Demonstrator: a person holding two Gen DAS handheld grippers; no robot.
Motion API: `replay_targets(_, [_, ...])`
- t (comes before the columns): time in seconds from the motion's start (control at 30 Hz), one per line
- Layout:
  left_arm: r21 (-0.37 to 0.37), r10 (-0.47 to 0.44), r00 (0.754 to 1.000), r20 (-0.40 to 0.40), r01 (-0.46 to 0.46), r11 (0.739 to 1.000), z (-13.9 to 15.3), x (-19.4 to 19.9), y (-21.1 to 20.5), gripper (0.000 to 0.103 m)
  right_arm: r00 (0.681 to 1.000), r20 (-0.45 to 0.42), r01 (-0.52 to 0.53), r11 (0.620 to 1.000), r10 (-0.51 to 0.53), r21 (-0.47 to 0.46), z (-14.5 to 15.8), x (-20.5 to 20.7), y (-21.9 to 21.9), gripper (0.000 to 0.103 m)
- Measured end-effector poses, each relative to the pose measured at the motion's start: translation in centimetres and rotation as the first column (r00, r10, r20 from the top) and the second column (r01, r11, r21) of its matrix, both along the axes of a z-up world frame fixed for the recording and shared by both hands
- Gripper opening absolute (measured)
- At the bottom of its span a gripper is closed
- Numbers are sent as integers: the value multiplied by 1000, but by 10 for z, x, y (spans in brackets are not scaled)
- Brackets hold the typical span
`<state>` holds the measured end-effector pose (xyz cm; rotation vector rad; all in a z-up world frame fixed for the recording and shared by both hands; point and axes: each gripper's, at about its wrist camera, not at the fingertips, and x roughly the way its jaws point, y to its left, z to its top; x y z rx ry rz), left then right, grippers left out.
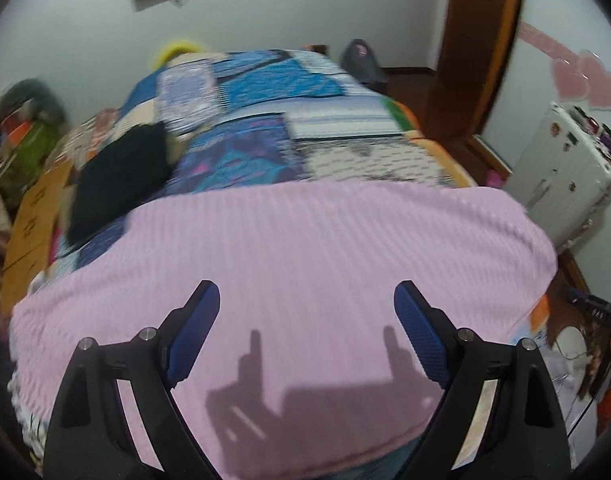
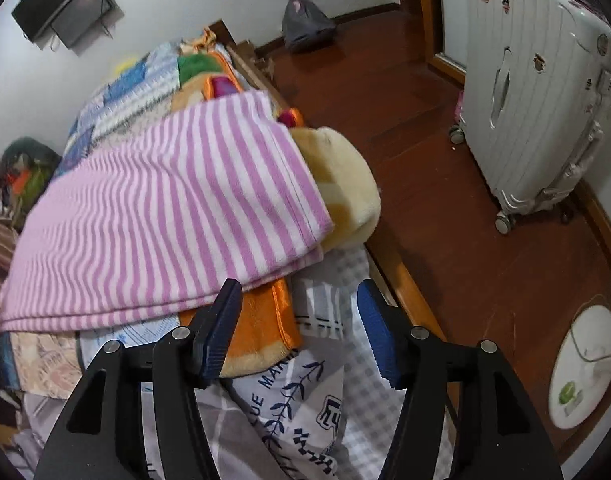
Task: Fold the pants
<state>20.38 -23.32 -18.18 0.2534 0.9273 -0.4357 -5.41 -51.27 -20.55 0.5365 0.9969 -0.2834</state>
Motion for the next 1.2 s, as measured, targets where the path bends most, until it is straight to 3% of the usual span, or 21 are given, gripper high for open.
replay_targets(0.27, [46,-119,989,-84,123,991,-41,9,-102,90,997,73,26,984,-39,176,-25,21,-4,56])
replay_targets(0.53, [106,-152,978,-144,168,980,-78,10,-136,90,993,103,30,954,-63,297,-43,35,-6,56])
replay_targets(0.8, [153,-161,980,-118,178,972,-89,11,-142,90,975,209,20,960,-81,280,-23,40,-7,56])
replay_targets(1.13, [167,-172,981,-94,186,968,-94,7,-144,90,972,224,16,966,-75,257,-23,66,-5,59])
replay_targets(1.2, [170,-174,981,-91,188,967,-94,7,-144,90,970,231,16,971,-72,237,-21,67,-7,54])
